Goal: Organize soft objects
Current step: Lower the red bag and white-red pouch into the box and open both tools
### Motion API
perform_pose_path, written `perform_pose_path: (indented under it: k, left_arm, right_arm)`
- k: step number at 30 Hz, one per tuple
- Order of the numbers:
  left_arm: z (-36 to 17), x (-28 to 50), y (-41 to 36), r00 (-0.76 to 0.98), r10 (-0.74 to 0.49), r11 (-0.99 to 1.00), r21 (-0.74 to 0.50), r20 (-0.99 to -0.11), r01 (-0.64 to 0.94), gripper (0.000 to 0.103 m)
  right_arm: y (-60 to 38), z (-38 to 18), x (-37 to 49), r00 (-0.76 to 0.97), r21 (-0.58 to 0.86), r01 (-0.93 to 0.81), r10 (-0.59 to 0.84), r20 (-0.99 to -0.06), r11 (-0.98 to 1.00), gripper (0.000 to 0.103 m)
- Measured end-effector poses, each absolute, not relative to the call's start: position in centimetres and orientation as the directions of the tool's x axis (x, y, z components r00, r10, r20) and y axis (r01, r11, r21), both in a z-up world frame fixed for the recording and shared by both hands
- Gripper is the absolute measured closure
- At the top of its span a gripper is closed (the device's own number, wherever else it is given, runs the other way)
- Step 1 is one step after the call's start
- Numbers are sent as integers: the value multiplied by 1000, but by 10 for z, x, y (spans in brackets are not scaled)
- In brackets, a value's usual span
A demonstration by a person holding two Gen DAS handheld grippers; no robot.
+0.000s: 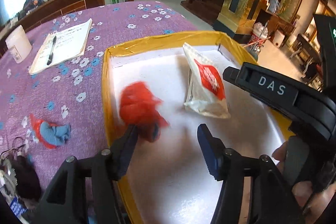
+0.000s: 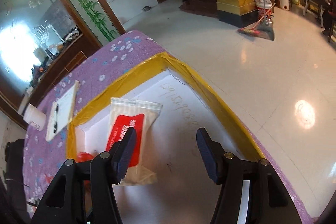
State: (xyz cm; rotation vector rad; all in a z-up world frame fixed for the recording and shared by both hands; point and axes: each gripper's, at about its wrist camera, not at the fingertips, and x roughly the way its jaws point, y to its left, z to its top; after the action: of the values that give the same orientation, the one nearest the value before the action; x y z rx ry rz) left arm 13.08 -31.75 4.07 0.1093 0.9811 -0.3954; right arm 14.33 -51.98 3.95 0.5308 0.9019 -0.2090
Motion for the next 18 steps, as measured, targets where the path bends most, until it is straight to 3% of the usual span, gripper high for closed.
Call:
perform_pose_path:
  k: [8, 13, 15, 16, 18]
  left_arm:
    - [43, 90, -313, 489, -291, 909, -78, -822, 410, 45]
    - [57, 68, -308, 500, -348, 880, -93, -793, 465, 45]
    - [70, 58, -297, 508, -374, 870, -104, -776, 483, 45]
    - [76, 52, -289, 516, -389, 865, -110, -763, 490, 42]
    - [85, 42, -272, 534, -395, 865, -106, -748, 491, 35]
  right_arm:
    - [-525, 45, 88, 627, 364, 410, 32, -779, 836, 40]
    - [-528, 81, 51, 739, 427, 353, 32, -673, 832, 40]
    - [-527, 98, 30, 789, 459, 316, 38, -613, 831, 31]
    - [-524, 106, 18, 817, 475, 293, 40, -575, 830, 21]
    - [-513, 116, -5, 857, 489, 250, 44, -514, 836, 18]
